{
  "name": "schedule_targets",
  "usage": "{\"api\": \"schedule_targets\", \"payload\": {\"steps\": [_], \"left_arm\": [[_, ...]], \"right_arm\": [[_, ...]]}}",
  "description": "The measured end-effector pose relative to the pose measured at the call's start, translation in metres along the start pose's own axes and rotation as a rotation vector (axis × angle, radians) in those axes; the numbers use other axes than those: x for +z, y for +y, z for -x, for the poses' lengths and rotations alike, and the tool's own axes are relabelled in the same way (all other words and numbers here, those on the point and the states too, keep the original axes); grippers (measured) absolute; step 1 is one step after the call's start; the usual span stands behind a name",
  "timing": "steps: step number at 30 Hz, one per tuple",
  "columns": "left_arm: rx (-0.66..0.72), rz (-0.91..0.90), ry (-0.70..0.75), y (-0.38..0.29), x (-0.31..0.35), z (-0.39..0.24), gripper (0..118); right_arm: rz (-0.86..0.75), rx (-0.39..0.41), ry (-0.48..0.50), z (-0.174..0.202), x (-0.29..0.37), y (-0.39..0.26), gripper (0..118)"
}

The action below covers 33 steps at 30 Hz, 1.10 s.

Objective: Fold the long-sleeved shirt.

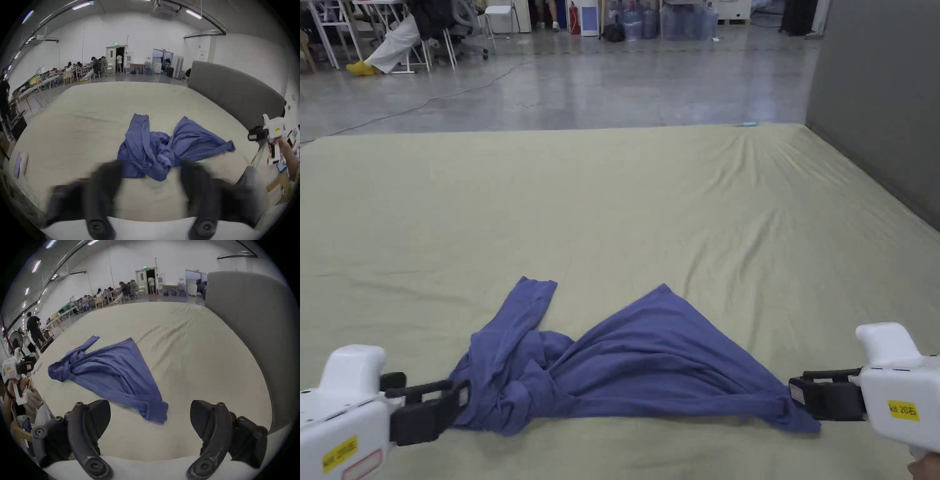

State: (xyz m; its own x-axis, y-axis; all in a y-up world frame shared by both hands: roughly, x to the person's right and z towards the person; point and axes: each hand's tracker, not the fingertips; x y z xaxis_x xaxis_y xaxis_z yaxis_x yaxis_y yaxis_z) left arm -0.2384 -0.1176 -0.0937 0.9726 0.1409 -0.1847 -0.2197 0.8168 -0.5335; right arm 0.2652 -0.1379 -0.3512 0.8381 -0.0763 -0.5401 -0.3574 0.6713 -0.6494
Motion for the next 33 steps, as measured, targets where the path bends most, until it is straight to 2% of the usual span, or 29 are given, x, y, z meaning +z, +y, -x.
{"api": "schedule_targets", "payload": {"steps": [1, 2, 6, 10, 15, 16, 17, 19, 20, 24, 25, 26, 27, 28, 29, 30, 32, 33], "left_arm": [[0.014, -0.012, -0.006, -0.003, 0.004, -0.001, 0], [0.022, -0.011, -0.008, -0.007, 0.006, -0.002, 0], [0.065, 0.005, -0.064, -0.021, -0.002, 0.004, 0], [0.031, 0.018, -0.050, -0.024, -0.011, 0.004, 0], [0.039, 0.016, -0.073, -0.018, -0.008, -0.012, 0], [0.039, 0.014, -0.073, -0.019, -0.009, -0.013, 0], [0.041, 0.011, -0.071, -0.019, -0.010, -0.014, 0], [0.056, 0.017, -0.078, -0.018, -0.010, -0.017, 0], [0.064, 0.015, -0.078, -0.018, -0.010, -0.018, 0], [0.073, 0.019, -0.073, -0.016, -0.008, -0.021, 0], [0.072, 0.023, -0.074, -0.015, -0.007, -0.022, 0], [0.073, 0.024, -0.073, -0.014, -0.006, -0.023, 0], [0.074, 0.028, -0.071, -0.012, -0.005, -0.023, 0], [0.072, 0.033, -0.069, -0.010, -0.004, -0.024, 0], [0.069, 0.039, -0.072, -0.009, -0.004, -0.026, 0], [0.063, 0.045, -0.074, -0.007, -0.005, -0.028, 2], [0.051, 0.057, -0.064, -0.005, -0.010, -0.022, 73], [0.045, 0.063, -0.061, -0.003, -0.012, -0.024, 101]], "right_arm": [[0.004, -0.001, 0.002, 0.001, 0.002, -0.006, 41], [0.002, 0.000, 0.009, 0.007, 0.008, -0.012, 0], [0.070, -0.052, 0.047, 0.005, -0.006, -0.031, 0], [0.080, -0.043, 0.032, 0.004, -0.012, -0.033, 0], [0.019, -0.056, 0.008, -0.007, -0.013, -0.007, 0], [0.014, -0.057, 0.000, -0.010, -0.018, -0.003, 4], [0.016, -0.054, -0.004, -0.011, -0.023, 0.002, 29], [0.050, -0.048, -0.012, -0.013, -0.040, 0.007, 99], [0.066, -0.042, -0.033, -0.016, -0.052, 0.007, 103], [0.157, -0.043, -0.101, -0.015, -0.090, 0.005, 101], [0.182, -0.041, -0.091, -0.016, -0.099, 0.002, 93], [0.193, -0.038, -0.083, -0.012, -0.110, 0.003, 78], [0.194, -0.034, -0.074, -0.011, -0.115, 0.001, 56], [0.197, -0.030, -0.070, -0.010, -0.121, -0.002, 20], [0.207, -0.029, -0.069, -0.009, -0.126, -0.004, 3], [0.222, -0.029, -0.065, -0.005, -0.133, -0.006, 3], [0.207, -0.009, -0.087, -0.002, -0.133, -0.008, 1], [0.208, 0.006, -0.085, -0.003, -0.132, -0.007, 1]]}}
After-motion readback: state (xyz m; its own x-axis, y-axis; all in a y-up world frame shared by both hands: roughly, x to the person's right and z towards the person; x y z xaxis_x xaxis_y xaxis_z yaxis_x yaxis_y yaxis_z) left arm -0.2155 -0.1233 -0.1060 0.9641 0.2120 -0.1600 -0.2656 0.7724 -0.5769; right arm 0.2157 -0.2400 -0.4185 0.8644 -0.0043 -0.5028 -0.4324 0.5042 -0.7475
